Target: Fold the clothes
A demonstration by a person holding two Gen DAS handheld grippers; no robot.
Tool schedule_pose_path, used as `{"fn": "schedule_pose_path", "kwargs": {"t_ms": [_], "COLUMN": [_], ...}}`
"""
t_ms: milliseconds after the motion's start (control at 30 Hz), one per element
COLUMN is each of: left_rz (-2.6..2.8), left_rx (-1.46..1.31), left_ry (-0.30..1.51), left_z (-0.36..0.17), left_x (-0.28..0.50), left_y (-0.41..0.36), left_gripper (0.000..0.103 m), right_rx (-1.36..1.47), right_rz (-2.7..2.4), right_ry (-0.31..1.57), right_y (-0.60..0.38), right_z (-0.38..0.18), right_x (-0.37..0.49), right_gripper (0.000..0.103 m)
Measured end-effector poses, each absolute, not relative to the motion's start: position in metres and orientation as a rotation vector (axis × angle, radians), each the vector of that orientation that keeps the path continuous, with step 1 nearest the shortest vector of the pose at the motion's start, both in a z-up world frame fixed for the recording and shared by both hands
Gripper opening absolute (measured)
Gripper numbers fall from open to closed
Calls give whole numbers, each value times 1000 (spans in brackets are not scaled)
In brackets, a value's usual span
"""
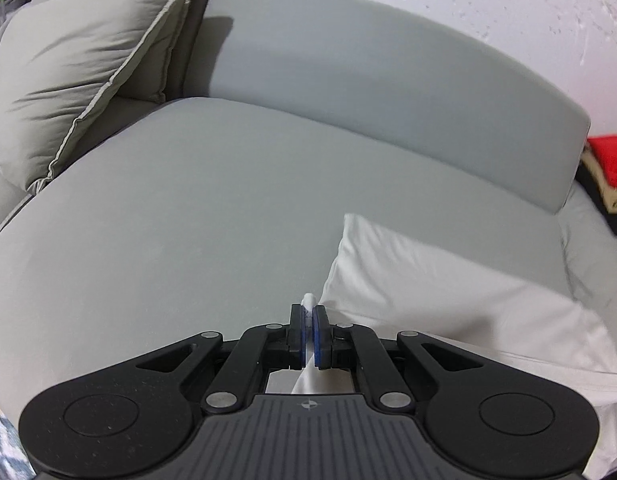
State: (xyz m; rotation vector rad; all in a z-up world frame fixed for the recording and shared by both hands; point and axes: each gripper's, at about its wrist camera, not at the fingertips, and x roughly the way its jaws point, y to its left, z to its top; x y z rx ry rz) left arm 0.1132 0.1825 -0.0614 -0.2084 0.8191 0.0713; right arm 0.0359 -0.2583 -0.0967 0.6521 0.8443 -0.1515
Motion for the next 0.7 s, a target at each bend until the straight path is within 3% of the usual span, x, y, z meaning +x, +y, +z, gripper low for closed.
{"fn": "schedule_pose_path", "kwargs": {"t_ms": [167,400,467,567,600,700], "left_rz": [43,72,92,88,89,94], "left_rx": [-135,-32,-7,-27,-33,11], "left_ry": [814,978,1005,1003,992,929], "left_z": [-55,-96,-105,-95,-89,-68], "left_x": [97,81,82,75,70,53], "left_y": [187,174,172,181,185,193], "left_gripper": [4,5,12,21,23,24], "right_rx": [652,629,620,635,639,645], "right_rz": [-146,-183,-197,-184,-175,-142], "right_ry": [796,885,917,928,919,888], "right_y": [-262,-258,-258,-262,-263,-267], "right_z": [-78,-96,-105,-103,-98,-80], "right_x": [21,-1,1,-1,-3,-11], "right_gripper": [5,5,6,14,23,34]}}
